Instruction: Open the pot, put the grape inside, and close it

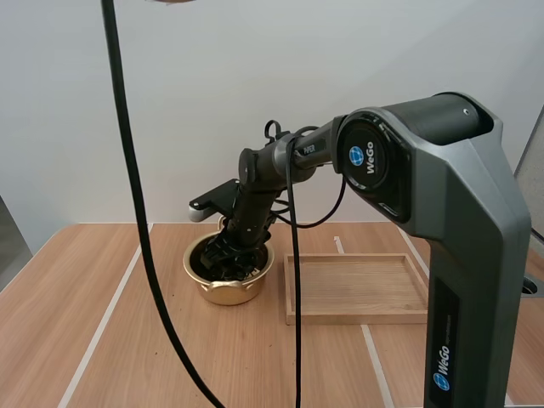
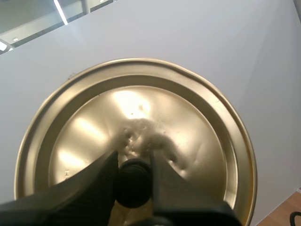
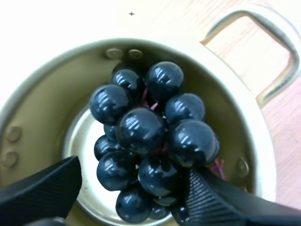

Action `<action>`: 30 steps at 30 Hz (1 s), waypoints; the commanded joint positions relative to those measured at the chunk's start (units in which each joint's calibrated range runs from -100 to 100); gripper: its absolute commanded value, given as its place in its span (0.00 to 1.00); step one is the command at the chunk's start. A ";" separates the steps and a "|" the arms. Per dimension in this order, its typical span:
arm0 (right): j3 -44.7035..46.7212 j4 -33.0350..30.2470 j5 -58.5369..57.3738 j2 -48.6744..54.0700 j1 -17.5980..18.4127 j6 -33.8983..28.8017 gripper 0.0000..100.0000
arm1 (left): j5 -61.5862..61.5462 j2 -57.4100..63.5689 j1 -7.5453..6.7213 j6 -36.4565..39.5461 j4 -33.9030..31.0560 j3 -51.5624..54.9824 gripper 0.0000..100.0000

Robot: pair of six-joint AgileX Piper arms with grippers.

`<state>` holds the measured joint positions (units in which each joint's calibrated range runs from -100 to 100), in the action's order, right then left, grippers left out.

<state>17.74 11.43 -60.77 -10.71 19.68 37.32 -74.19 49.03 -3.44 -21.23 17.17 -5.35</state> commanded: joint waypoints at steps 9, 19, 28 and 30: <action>-0.46 -2.28 0.10 7.95 -0.07 -0.93 1.00 | 1.33 -0.24 -0.19 0.63 0.10 -0.47 0.00; -0.46 -3.34 -0.24 16.52 -0.14 -1.81 1.00 | 1.33 -0.12 -0.19 0.63 -0.16 -0.47 0.00; -0.46 -3.72 -4.88 24.88 -6.08 -2.66 1.00 | 2.31 -0.12 -0.19 0.63 -0.76 -0.47 0.00; -0.46 -3.72 -6.03 26.73 -8.12 -2.66 1.00 | 2.73 -0.24 -0.19 0.95 -0.76 -0.47 0.00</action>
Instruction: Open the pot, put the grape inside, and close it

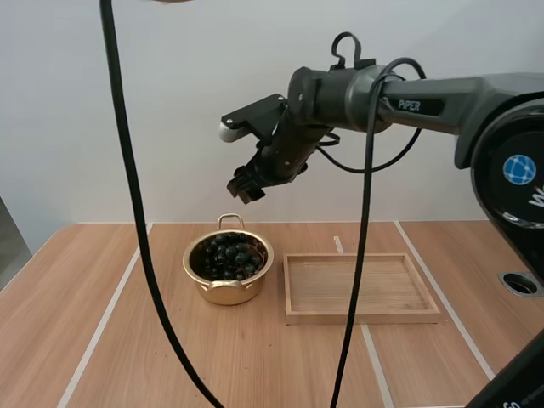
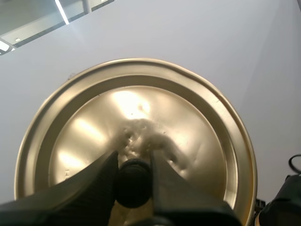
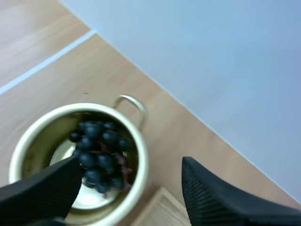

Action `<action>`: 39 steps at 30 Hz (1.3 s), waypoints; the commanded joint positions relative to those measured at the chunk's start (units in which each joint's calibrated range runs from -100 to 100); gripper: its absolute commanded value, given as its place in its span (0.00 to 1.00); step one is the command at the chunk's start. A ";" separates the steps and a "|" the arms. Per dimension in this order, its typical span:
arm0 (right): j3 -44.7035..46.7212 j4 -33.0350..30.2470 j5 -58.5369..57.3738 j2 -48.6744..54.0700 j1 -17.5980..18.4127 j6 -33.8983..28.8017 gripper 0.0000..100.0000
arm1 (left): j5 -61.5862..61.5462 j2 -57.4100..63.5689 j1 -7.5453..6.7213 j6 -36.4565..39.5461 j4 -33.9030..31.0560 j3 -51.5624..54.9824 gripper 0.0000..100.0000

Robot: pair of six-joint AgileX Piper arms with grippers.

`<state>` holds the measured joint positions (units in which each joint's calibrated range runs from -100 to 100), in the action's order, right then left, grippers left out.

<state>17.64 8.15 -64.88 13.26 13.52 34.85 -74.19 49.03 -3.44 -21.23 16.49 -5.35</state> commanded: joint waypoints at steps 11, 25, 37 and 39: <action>-0.36 -0.44 -6.43 12.24 -11.24 -0.61 0.82 | 0.16 -3.38 -0.19 3.30 -0.91 -0.47 0.00; 0.76 -0.24 -10.01 16.13 -20.09 -1.40 0.00 | -9.00 -12.55 -0.19 5.71 -0.91 -0.47 0.00; 3.36 5.16 -11.07 22.43 -20.87 -1.51 0.00 | -1.47 -17.77 -0.19 5.84 -0.91 13.81 0.00; 3.36 5.16 -11.07 23.13 -20.87 -2.16 0.00 | 1.60 -18.17 -0.19 5.84 -0.91 17.69 0.00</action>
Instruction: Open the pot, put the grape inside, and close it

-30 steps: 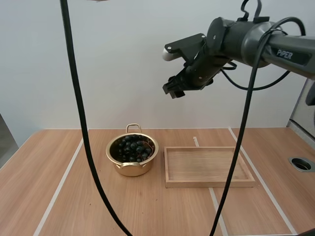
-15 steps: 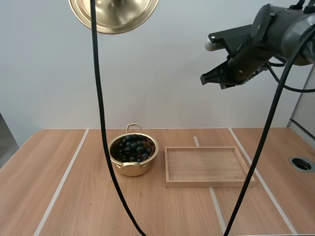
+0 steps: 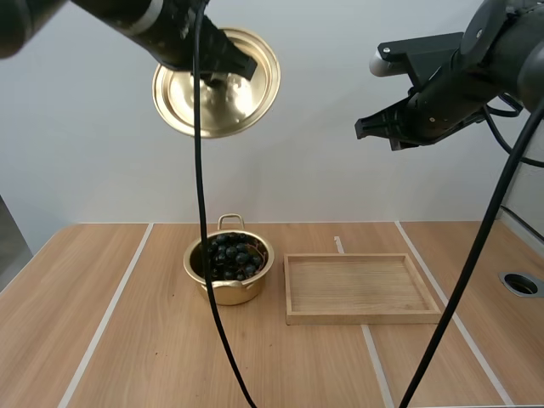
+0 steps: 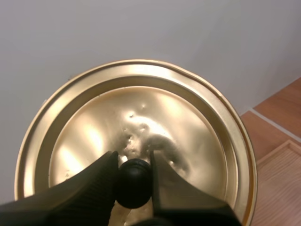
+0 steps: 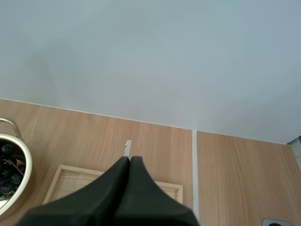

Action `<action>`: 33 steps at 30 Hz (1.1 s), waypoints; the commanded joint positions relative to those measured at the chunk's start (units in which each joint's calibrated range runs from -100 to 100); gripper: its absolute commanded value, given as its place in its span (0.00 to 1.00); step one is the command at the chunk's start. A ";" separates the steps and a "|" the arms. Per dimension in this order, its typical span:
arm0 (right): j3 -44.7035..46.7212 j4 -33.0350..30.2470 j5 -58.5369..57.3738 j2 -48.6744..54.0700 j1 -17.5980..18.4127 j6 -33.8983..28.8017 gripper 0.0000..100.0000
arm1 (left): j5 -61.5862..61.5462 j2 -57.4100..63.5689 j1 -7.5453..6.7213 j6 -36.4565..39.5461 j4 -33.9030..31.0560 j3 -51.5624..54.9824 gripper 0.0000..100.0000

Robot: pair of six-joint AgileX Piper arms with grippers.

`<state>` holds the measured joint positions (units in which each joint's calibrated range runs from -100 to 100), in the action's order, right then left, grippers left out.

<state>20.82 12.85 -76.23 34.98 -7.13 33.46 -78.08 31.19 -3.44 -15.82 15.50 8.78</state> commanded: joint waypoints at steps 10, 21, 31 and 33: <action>0.17 0.56 0.28 3.83 -0.22 -1.04 0.00 | 18.85 -5.21 -0.19 0.24 0.08 19.13 0.00; 0.17 0.56 -0.08 4.41 -0.22 -1.04 0.00 | 31.19 -9.27 -0.19 -0.67 0.70 29.57 0.00; 0.17 0.56 -0.08 4.39 -0.22 -0.85 0.00 | 35.14 -14.15 -0.19 -5.86 7.58 33.76 0.00; 0.17 0.56 -0.08 4.39 -0.22 -0.75 0.00 | 35.67 -15.00 -0.19 -6.50 7.72 33.76 0.00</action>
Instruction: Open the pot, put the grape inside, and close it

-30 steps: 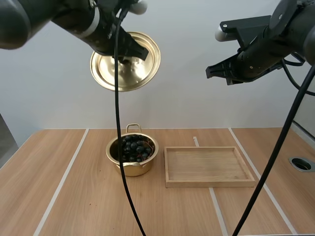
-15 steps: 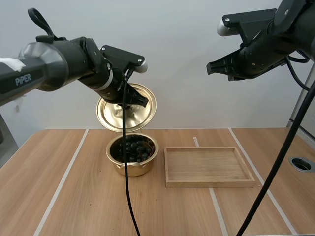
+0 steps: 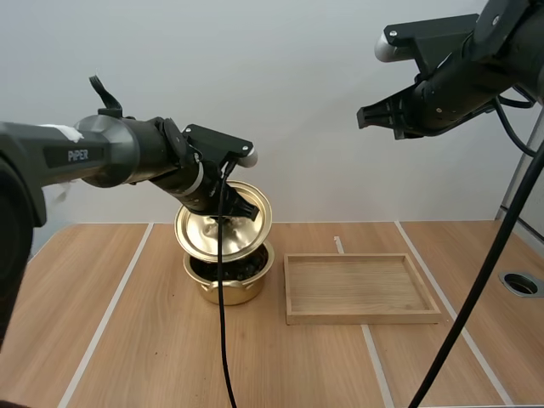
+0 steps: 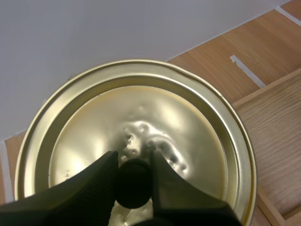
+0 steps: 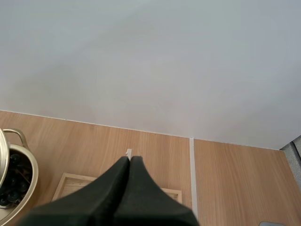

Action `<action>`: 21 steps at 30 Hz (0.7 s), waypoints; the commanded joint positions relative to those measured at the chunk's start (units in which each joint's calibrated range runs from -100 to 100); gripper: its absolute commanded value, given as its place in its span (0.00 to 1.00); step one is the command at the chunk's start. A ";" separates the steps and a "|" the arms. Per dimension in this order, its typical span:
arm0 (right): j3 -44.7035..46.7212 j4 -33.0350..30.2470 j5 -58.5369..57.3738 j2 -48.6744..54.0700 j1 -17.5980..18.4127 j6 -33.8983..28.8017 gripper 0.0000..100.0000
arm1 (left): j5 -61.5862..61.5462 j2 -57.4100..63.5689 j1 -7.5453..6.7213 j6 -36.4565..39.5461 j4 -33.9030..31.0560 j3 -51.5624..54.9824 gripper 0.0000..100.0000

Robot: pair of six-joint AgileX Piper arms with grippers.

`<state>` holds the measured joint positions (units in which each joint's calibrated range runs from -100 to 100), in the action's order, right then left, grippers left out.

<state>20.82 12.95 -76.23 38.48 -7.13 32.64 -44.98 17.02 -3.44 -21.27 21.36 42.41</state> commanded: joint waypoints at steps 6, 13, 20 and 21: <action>0.17 0.46 -0.08 0.89 -0.22 0.08 0.00 | 4.07 -4.34 -0.19 -1.67 1.85 0.12 0.00; 0.17 0.46 -0.08 0.89 -0.22 0.08 0.00 | 4.22 -7.97 -0.19 -1.97 1.23 0.12 0.00; 0.17 0.46 -0.08 0.89 -0.22 0.08 0.00 | 3.64 -8.99 -0.19 -1.97 0.52 0.12 0.00; 0.17 0.46 -0.08 0.89 -0.22 0.08 0.00 | 2.99 -8.99 -0.19 -1.97 0.36 0.12 0.00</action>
<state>20.82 12.95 -76.23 38.48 -7.13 32.64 -42.34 8.00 -3.44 -23.13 22.06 42.41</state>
